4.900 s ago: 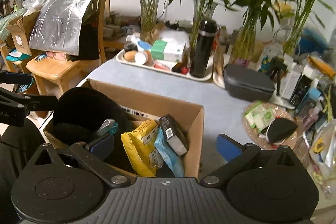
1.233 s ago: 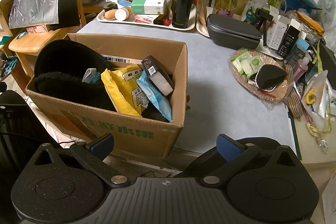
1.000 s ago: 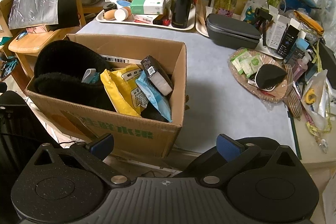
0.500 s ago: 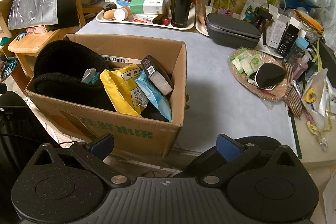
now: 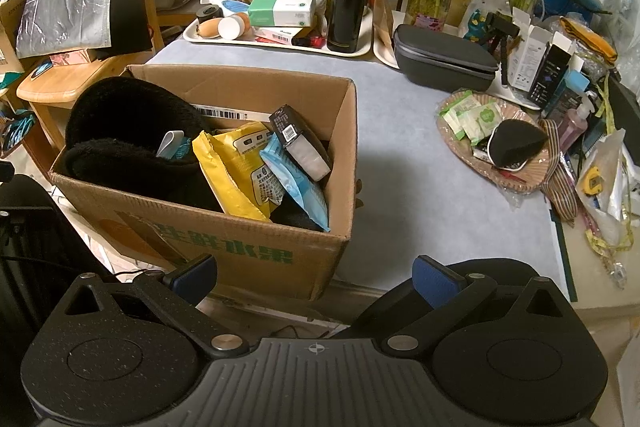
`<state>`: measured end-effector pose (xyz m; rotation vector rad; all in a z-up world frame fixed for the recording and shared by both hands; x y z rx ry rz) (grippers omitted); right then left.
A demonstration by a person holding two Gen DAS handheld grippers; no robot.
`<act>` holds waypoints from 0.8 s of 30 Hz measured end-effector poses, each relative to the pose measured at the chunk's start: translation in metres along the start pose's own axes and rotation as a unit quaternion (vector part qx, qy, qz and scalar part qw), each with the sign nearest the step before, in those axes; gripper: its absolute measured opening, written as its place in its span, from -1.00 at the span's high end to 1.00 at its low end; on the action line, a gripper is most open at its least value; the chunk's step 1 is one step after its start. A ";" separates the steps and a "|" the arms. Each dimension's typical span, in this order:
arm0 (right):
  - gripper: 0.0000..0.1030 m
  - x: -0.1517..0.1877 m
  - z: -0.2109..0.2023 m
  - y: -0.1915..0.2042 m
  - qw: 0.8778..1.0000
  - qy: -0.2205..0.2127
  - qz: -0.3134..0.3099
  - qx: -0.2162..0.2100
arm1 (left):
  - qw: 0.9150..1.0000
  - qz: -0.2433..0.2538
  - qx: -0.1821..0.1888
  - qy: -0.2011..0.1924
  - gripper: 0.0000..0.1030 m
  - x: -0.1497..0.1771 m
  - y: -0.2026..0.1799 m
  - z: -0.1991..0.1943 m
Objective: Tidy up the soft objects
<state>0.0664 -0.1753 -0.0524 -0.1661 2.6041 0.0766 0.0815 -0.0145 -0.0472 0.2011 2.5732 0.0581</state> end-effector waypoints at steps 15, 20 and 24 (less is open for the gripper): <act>-1.00 0.001 0.001 0.003 1.000 0.000 0.002 0.001 | 1.000 0.001 0.000 0.000 -1.00 0.000 0.000 0.000; -1.00 0.001 0.001 0.002 1.000 0.000 0.001 0.000 | 1.000 0.000 0.000 0.000 -1.00 0.000 0.001 -0.001; -1.00 0.001 0.001 0.002 1.000 -0.001 0.001 0.001 | 1.000 0.001 0.000 0.000 -1.00 0.000 0.000 -0.001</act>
Point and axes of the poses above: each gripper's, at about its wrist camera, not at the fingertips, and z roughly the way its jaws point, y to its left, x to its underside, the point moved 4 cm from there along z, roughly the way its jaws point, and after that the axes turned 7 degrees about -x, right-handed, at the moved point
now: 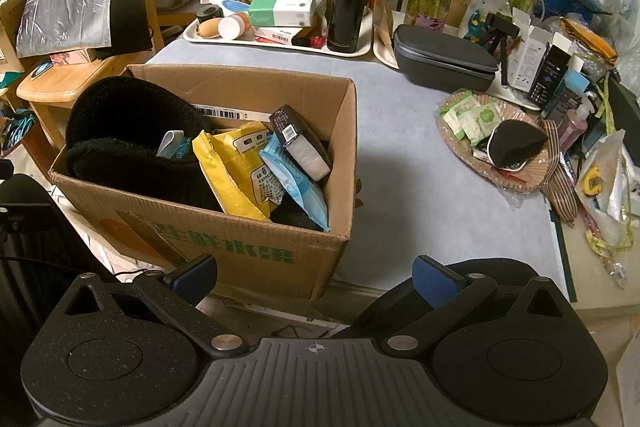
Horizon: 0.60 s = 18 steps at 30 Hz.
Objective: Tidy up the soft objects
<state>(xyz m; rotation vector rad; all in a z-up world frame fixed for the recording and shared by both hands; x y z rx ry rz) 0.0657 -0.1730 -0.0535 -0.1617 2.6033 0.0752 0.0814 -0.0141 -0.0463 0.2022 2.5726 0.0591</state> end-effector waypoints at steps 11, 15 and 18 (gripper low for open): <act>-1.00 -0.001 -0.001 0.000 1.000 0.000 -0.001 -0.001 | 1.000 -0.002 -0.001 0.002 -1.00 -0.001 0.001 0.000; -1.00 -0.002 -0.002 0.000 1.000 -0.001 -0.002 -0.001 | 1.000 -0.006 -0.008 0.002 -1.00 -0.002 0.004 0.001; -1.00 -0.002 -0.002 0.000 1.000 -0.001 -0.002 -0.001 | 1.000 -0.013 -0.008 -0.006 -1.00 -0.002 0.006 0.002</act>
Point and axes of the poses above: each gripper's, at about its wrist camera, not at the fingertips, and z roughly the way its jaws point, y to its left, x to its underside, the point moved 4 cm from there along z, roughly the way its jaws point, and after that the axes turned 7 degrees about -x, right-handed, at the moved point
